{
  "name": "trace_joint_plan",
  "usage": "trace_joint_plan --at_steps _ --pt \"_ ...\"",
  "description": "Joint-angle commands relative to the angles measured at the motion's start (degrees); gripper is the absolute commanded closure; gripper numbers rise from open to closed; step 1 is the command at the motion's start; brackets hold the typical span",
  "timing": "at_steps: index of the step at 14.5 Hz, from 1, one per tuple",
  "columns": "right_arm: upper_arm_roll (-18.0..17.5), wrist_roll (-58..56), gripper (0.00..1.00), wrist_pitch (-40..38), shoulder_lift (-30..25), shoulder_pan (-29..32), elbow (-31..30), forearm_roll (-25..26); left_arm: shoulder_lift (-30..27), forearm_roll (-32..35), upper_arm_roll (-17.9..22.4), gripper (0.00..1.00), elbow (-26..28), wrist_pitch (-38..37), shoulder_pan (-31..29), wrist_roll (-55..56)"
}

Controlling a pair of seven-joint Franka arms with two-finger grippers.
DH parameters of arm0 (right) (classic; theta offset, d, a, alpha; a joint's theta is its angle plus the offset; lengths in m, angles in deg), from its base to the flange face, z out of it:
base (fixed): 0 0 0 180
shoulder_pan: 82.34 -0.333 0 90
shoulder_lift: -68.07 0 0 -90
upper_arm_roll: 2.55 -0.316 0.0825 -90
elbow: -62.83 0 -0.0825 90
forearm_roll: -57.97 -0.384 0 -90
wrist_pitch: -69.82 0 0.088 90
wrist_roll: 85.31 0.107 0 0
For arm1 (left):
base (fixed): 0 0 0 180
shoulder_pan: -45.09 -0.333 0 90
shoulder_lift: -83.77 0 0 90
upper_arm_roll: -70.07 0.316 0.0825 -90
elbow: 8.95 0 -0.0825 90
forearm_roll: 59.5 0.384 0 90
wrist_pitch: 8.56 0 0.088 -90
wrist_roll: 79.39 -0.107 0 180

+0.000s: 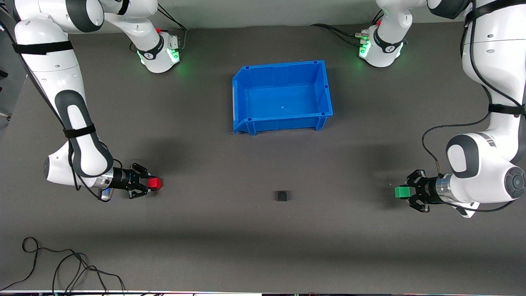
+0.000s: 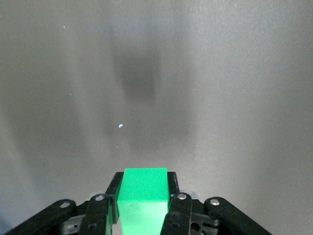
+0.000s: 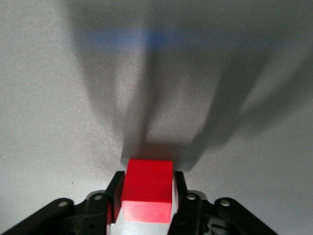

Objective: Attach green and red cubes to black cube
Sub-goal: 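Close the right gripper on the red cube while the left gripper grips green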

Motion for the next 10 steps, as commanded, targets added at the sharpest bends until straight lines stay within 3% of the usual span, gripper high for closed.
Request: trace_joint_plan --at_steps 1,4,6,10 --pt "0.05 -0.25 0.62 0.10 -0.94 -0.06 0.65 -1.42 0.39 -0.32 -0.63 1.00 -2.17 -1.04 0.85 3.97" --pt "0.22 0.55 0.73 -4.10 -1.03 0.12 3.72 -1.42 0.57 -0.32 -2.04 1.00 -3.31 -1.04 0.94 7.31" --pt "0.22 0.64 0.74 -4.73 -1.03 0.21 4.00 -1.42 0.66 -0.32 -2.57 1.00 -3.49 -0.78 1.02 8.11" --pt "0.22 2.04 0.84 -4.90 -1.20 -0.14 5.31 -1.42 0.83 -0.41 -3.27 1.00 -3.58 -0.43 1.64 9.86"
